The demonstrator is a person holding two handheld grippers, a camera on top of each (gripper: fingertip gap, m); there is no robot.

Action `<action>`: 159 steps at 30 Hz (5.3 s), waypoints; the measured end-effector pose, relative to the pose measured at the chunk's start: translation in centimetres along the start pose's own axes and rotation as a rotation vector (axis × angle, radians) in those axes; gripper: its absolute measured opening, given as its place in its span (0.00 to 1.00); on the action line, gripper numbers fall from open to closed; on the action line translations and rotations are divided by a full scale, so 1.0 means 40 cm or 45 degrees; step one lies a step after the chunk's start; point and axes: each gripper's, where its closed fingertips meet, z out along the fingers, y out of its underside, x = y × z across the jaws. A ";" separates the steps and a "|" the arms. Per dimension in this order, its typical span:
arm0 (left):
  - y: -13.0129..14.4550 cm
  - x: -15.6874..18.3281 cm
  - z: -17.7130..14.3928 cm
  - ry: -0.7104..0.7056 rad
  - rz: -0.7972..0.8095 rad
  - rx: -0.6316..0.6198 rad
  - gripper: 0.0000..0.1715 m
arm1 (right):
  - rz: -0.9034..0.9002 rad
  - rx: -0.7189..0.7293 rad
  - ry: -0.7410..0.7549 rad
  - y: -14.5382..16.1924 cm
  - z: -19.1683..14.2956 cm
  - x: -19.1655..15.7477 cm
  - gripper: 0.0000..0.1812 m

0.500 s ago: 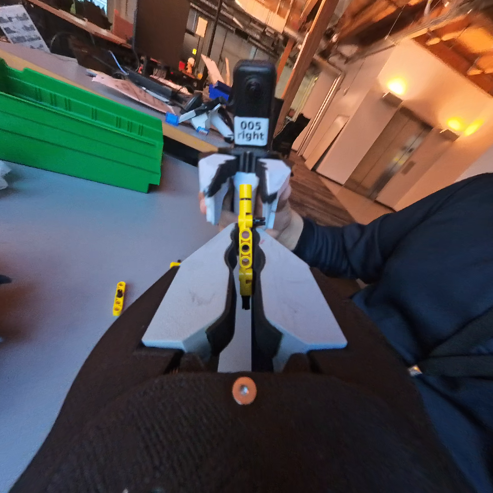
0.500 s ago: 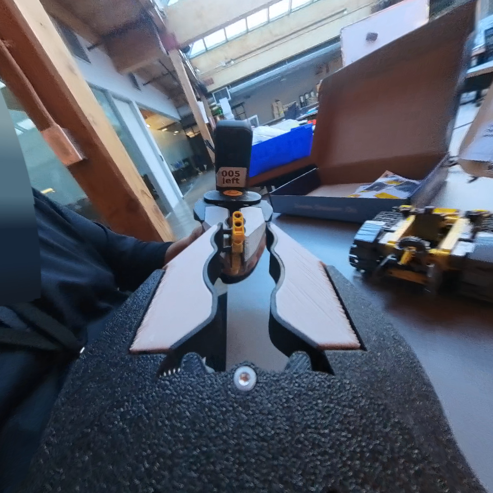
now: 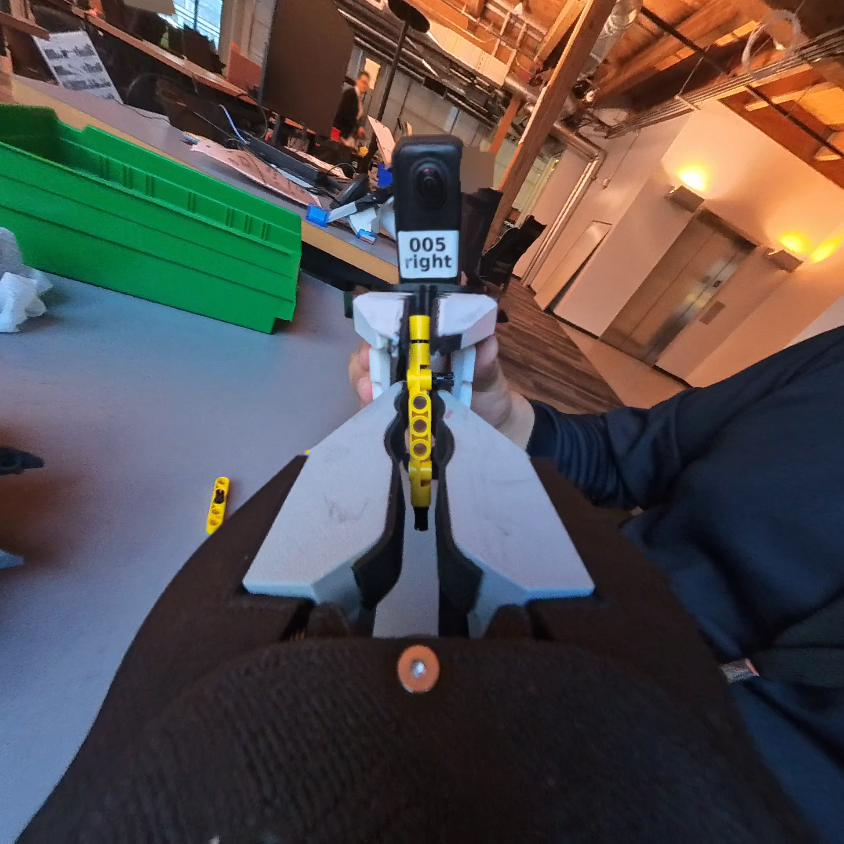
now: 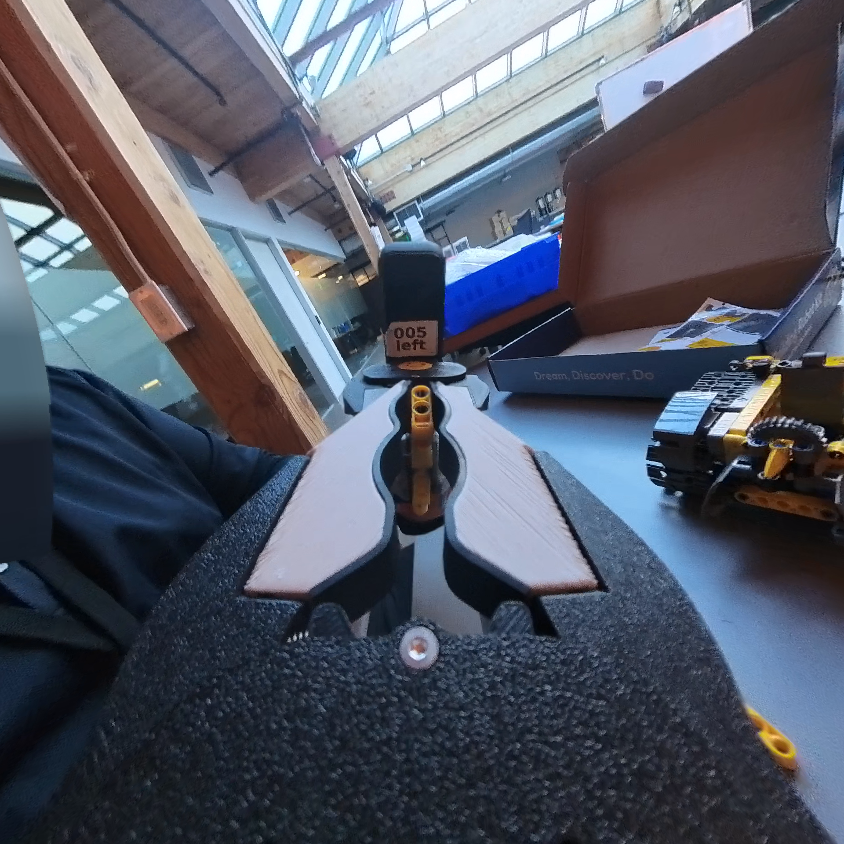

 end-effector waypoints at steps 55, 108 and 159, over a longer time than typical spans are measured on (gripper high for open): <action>0.181 -0.205 -0.070 -0.196 -0.146 -0.395 0.03 | -0.037 -0.720 0.813 0.107 -0.214 0.435 0.25; 0.105 -0.119 -0.057 0.053 -0.123 -0.093 0.03 | 0.069 -0.292 0.041 0.125 -0.033 0.128 0.02; -0.085 0.122 -0.081 -0.758 2.091 -0.223 0.02 | -1.042 -0.410 0.110 0.019 -0.015 -0.134 0.08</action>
